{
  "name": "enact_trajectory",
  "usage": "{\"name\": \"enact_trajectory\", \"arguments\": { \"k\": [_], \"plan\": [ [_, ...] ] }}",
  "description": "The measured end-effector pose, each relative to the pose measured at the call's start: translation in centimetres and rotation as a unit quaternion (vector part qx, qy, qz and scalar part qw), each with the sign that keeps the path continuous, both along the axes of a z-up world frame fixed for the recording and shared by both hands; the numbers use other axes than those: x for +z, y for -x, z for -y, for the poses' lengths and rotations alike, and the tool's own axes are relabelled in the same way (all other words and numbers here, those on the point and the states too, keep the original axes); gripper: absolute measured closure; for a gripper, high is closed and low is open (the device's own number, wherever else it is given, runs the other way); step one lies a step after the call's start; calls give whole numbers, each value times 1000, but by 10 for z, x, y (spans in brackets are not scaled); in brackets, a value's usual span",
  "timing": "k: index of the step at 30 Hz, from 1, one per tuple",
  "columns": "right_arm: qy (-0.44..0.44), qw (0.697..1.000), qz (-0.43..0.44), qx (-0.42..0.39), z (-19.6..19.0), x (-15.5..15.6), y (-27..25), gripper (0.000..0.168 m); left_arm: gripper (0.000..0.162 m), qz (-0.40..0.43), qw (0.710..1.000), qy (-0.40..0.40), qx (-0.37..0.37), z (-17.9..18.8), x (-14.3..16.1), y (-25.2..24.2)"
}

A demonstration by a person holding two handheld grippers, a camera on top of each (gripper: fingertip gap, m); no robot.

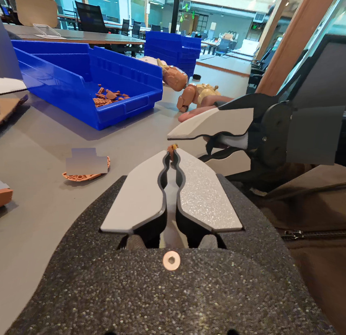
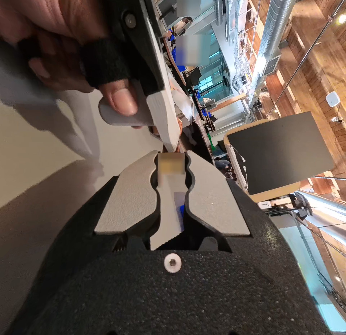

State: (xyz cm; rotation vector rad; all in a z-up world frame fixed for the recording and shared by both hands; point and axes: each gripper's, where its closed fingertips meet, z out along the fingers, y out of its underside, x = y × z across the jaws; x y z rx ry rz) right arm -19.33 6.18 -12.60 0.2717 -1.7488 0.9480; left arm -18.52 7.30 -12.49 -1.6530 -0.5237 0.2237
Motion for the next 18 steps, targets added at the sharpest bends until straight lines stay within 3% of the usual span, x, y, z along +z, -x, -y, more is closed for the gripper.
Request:
{"name": "enact_trajectory", "arguments": {
  "k": [8, 18],
  "plan": [
    [1, 1000, -23, -9, 1, -1, 1, 152, 159, -35, 999, 27, 27, 0, -1, 3],
    [60, 997, 44, 20, -5, 0, 0, 152, 159, -8, 1000, 1, -14, -5, -2, 4]
  ]
}}
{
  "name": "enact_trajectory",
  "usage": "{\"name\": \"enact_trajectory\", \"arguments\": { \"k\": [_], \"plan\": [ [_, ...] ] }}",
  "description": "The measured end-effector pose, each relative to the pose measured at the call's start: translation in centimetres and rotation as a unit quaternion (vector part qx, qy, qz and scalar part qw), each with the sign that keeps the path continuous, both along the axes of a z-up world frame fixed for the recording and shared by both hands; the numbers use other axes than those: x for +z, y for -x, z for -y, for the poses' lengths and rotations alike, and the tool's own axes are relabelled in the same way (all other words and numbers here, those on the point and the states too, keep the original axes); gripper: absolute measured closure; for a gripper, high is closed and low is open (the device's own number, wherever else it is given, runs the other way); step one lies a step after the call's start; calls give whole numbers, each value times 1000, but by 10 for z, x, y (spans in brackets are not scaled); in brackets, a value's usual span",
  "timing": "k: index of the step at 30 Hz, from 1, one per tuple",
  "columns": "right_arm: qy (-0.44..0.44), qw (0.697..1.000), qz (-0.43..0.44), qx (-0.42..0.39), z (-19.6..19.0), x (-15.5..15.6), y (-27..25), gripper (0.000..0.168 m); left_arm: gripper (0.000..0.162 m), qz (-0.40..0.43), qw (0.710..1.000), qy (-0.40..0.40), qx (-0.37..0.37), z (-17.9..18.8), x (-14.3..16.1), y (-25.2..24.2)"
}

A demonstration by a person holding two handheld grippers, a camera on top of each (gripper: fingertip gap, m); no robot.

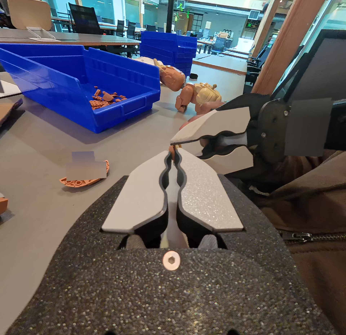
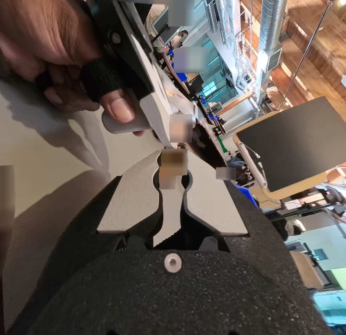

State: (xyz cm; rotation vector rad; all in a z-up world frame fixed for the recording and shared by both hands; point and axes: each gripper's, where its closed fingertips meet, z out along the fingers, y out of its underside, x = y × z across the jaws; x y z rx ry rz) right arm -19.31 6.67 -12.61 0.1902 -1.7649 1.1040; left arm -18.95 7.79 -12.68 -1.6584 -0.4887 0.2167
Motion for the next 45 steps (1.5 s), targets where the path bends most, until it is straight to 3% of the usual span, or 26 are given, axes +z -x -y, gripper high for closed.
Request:
{"name": "enact_trajectory", "arguments": {
  "k": [8, 14, 34, 35, 36, 38, 40, 45],
  "plan": [
    [45, 997, 56, 12, -4, 0, 0, 153, 159, -10, 1000, 4, 2, -4, -1, 1],
    [99, 991, 92, 5, -8, 11, 3, 153, 159, -15, 999, -43, 17, -7, 10, 5],
    [71, 997, 24, -35, -18, 10, -9, 153, 160, -85, 996, -2, 29, -14, 9, -5],
    [82, 996, 15, -32, -21, 14, -11, 153, 159, -86, 996, 0, 37, -13, 9, -4],
    [106, 994, 7, -22, -25, 22, -17, 153, 160, -85, 991, -9, 99, 3, 12, 11],
    [119, 992, 22, -31, -39, 21, -14, 153, 160, -56, 993, -55, 88, 9, 18, 12],
    [112, 993, 24, -35, -44, 18, -12, 153, 159, -93, 992, 1, 86, -3, 10, 7],
    [104, 993, 42, -39, -42, 13, -6, 153, 159, -77, 994, -21, 77, 0, 13, 8]
  ]
}}
